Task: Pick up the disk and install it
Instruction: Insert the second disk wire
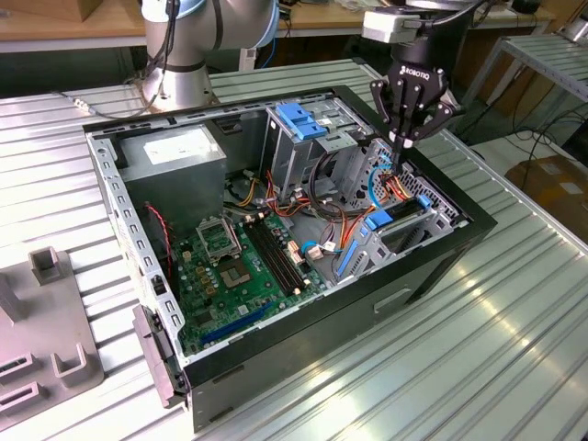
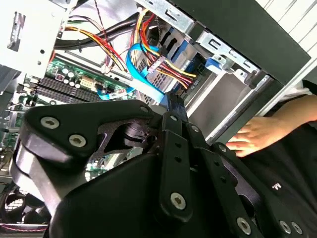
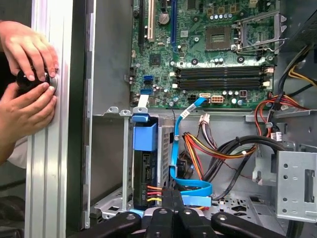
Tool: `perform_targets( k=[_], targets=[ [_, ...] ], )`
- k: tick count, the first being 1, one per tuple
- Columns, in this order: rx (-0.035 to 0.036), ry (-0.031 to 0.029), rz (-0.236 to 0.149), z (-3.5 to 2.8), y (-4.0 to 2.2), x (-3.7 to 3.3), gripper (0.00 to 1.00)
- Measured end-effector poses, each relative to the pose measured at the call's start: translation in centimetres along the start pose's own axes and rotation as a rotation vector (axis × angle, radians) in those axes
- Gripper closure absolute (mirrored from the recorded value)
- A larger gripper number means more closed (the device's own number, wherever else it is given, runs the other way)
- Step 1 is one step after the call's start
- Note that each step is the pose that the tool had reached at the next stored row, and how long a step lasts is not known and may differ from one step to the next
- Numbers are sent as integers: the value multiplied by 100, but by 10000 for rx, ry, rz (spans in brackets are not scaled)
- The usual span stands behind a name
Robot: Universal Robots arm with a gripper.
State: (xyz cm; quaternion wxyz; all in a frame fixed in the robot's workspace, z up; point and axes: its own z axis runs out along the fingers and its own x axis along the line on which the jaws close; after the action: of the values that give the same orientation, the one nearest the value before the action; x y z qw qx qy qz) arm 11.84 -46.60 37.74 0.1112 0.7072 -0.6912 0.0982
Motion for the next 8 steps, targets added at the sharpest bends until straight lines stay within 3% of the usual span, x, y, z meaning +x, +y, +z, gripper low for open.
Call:
perform_targets(
  k=[4, 5, 8],
  targets=[
    [-4, 158, 3, 8, 0, -4, 89],
    [-5, 196, 3, 13, 0, -7, 83],
    [-6, 237, 4, 26, -1, -15, 83]
  ],
)
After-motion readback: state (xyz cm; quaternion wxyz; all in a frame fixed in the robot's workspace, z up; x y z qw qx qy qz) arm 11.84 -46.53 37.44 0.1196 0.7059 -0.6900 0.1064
